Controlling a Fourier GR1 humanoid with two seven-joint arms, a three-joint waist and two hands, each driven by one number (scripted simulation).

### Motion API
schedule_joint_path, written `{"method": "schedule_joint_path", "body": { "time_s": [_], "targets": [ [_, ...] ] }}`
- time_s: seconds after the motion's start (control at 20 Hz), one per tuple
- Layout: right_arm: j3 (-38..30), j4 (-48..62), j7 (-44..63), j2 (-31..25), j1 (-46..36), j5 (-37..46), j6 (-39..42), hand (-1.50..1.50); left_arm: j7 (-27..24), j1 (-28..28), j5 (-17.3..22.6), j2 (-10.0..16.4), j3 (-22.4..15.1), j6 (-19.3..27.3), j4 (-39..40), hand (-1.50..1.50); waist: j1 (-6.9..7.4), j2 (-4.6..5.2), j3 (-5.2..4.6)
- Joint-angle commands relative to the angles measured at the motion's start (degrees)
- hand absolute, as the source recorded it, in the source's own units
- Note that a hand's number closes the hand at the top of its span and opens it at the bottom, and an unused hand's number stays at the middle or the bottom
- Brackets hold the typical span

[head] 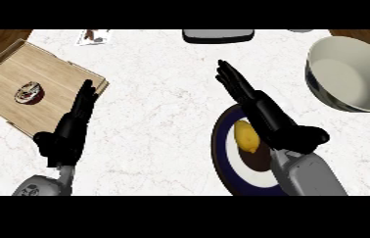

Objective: Pick the lemon from the plate and place it in the bowl

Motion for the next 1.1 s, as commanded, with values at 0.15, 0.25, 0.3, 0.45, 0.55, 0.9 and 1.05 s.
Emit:
{"method": "schedule_joint_path", "body": {
  "time_s": [0.15,0.25,0.3,0.45,0.55,0.9,1.05],
  "targets": [
    [-8.93,0.06,-1.49,-0.31,6.92,8.63,-16.92,1.50,-1.44,-1.07,-0.48,0.26,-3.84,-6.84,-1.03,0.00,-0.62,-0.45,-1.03],
    [-13.89,0.22,-1.39,-2.38,9.66,10.55,-22.04,1.50,0.78,-4.44,0.26,2.60,-3.68,-9.93,-2.57,0.00,-3.14,-0.63,-0.97],
    [-8.95,6.28,2.40,-16.30,9.17,24.54,-17.94,1.50,0.56,-1.98,0.04,0.57,-4.60,-7.67,-1.86,0.00,-4.77,-0.34,-2.78],
    [-9.13,4.85,0.28,-0.26,17.90,21.98,-32.04,-1.50,1.89,-4.49,1.77,-0.15,-6.50,-12.72,-2.52,0.00,-0.38,-0.23,-0.97],
    [-10.10,6.05,-2.22,1.65,16.04,22.26,-33.40,-1.50,0.12,-3.48,0.66,-1.53,-7.22,-14.38,-1.83,0.00,1.42,-0.17,-0.97],
    [-2.87,5.36,18.62,-11.41,9.09,39.37,-25.07,-1.50,1.69,-4.45,1.92,-0.48,-5.08,-16.61,-0.86,0.00,1.88,-0.33,-1.19],
    [0.00,5.16,28.80,-15.51,6.65,43.89,-17.74,-1.50,-0.47,-1.94,0.29,-1.74,-7.04,-15.78,-1.14,0.00,2.22,-0.50,-1.31]
  ]
}}
